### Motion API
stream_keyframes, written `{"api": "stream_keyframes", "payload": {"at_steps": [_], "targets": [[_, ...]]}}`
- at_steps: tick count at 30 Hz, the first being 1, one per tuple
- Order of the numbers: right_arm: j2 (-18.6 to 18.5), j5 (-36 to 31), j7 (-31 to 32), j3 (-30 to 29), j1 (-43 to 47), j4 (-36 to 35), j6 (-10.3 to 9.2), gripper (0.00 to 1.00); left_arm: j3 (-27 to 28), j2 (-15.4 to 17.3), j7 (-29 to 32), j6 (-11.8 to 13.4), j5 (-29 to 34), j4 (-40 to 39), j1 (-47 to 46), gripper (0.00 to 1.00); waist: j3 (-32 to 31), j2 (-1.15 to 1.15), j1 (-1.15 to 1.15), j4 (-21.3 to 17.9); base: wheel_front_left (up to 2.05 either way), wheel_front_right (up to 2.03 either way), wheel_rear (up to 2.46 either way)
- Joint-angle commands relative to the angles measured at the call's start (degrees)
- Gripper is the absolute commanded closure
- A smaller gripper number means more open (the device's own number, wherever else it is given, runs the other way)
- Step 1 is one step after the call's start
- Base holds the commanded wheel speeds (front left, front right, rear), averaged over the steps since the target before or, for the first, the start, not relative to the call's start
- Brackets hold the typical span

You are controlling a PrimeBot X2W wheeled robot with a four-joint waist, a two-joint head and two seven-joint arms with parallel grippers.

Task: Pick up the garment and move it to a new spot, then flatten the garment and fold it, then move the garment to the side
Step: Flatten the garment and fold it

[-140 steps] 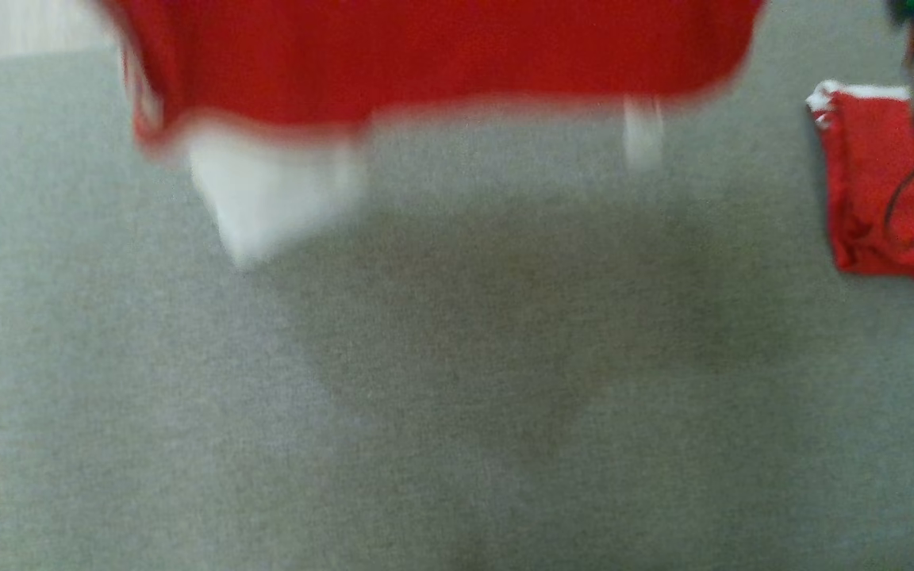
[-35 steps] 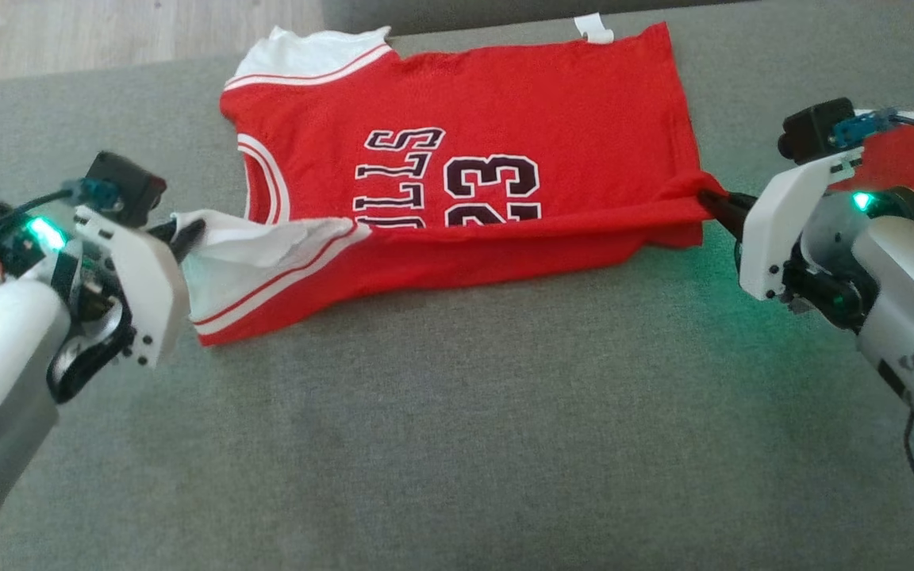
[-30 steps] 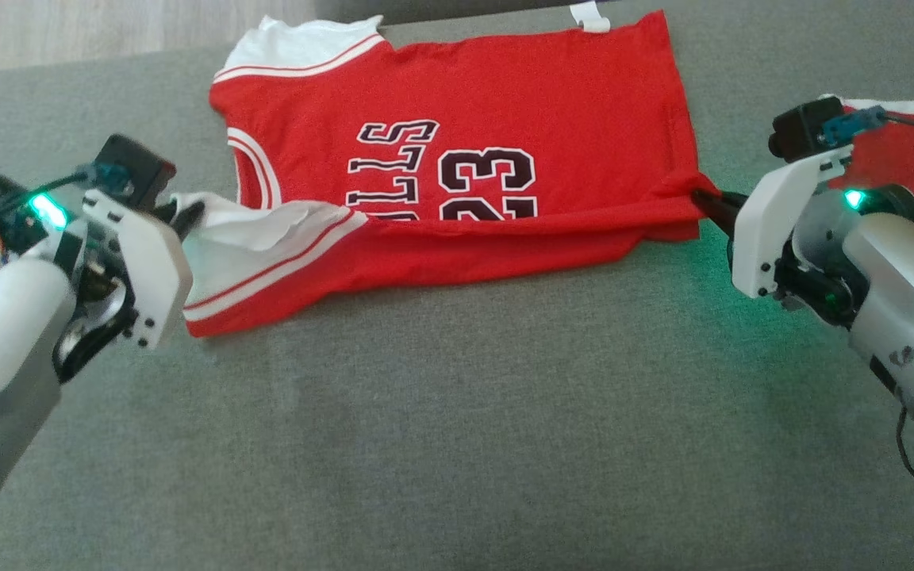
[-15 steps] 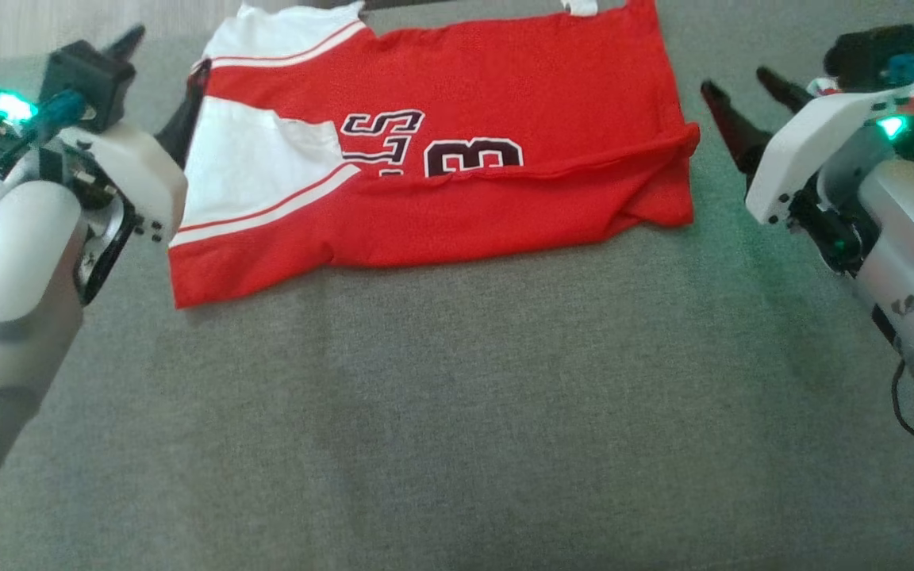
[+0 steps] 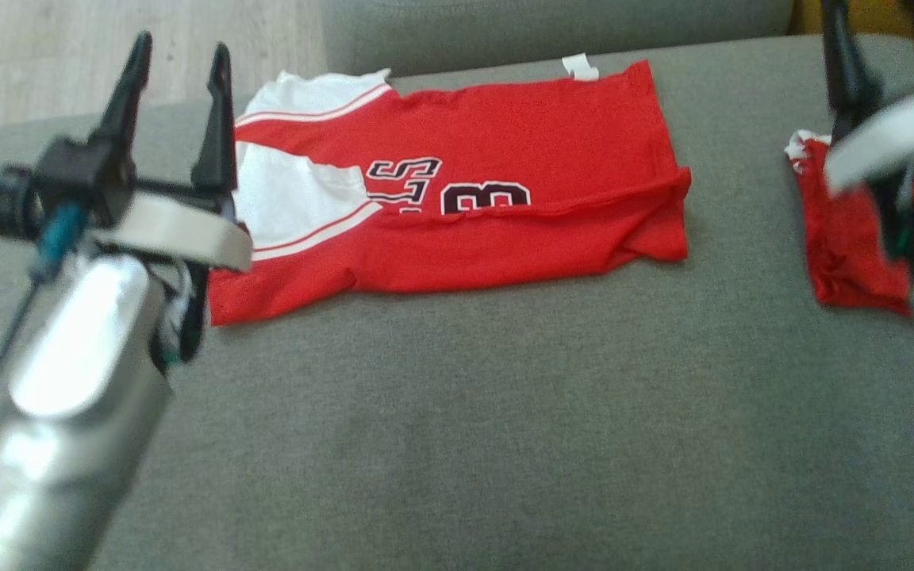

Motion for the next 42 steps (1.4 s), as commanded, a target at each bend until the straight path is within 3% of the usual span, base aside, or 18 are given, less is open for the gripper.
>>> {"api": "stream_keyframes", "payload": {"at_steps": [1, 4, 8, 12, 15, 23, 32, 42], "targets": [[1.15, -2.57, -0.33, -1.66, 4.85, -2.10, -0.04, 0.00, 3.91, 1.21, -0.29, 1.05, 1.06, -2.85, 0.46, 0.00, -0.93, 0.00, 0.01, 0.39, 0.00, 0.00, 0.00], [4.93, -10.56, -0.33, -10.65, 12.73, -6.63, -0.04, 0.00, 8.84, -1.09, -0.30, 2.38, 4.77, -9.22, 8.00, 0.00, -2.14, 0.00, 0.01, 0.53, 0.00, 0.00, 0.00], [11.52, -18.73, -0.34, -20.13, 21.77, -12.43, -0.04, 0.00, 13.45, -4.89, -0.30, 2.05, 7.94, -13.18, 17.21, 0.00, -3.67, 0.00, 0.01, 0.56, 0.00, 0.00, 0.00], [17.75, -24.31, -0.34, -25.58, 29.14, -15.48, -0.04, 0.00, 17.93, -9.23, -0.31, 1.23, 10.19, -14.85, 24.93, 0.00, -4.69, 0.00, 0.01, 0.41, 0.00, 0.00, 0.00], [19.93, -27.11, -0.34, -27.21, 32.70, -16.86, -0.04, 0.00, 21.60, -11.75, -0.31, 0.13, 12.37, -15.53, 28.69, 0.00, -4.96, 0.00, 0.01, 0.28, 0.00, 0.00, 0.00], [21.82, -29.37, -0.34, -28.23, 34.39, -19.23, -0.04, 0.00, 26.19, -15.43, -0.31, -4.70, 17.84, -11.10, 29.69, 0.00, -3.67, 0.00, 0.01, -0.24, 0.00, 0.00, 0.00], [22.10, -29.27, -0.35, -27.19, 32.98, -20.00, -0.04, 0.00, 27.20, -15.33, 1.51, -3.78, 18.66, 3.71, 23.45, 0.00, -1.30, 0.00, 0.01, -1.33, 0.00, 0.00, 0.00], [22.22, -28.52, -0.35, -25.69, 31.19, -21.13, -0.04, 0.00, 28.13, -12.70, 6.78, -2.64, 18.08, 18.58, 15.20, 0.00, 2.97, 0.00, 0.01, -3.11, 0.00, 0.00, 0.00]]}}
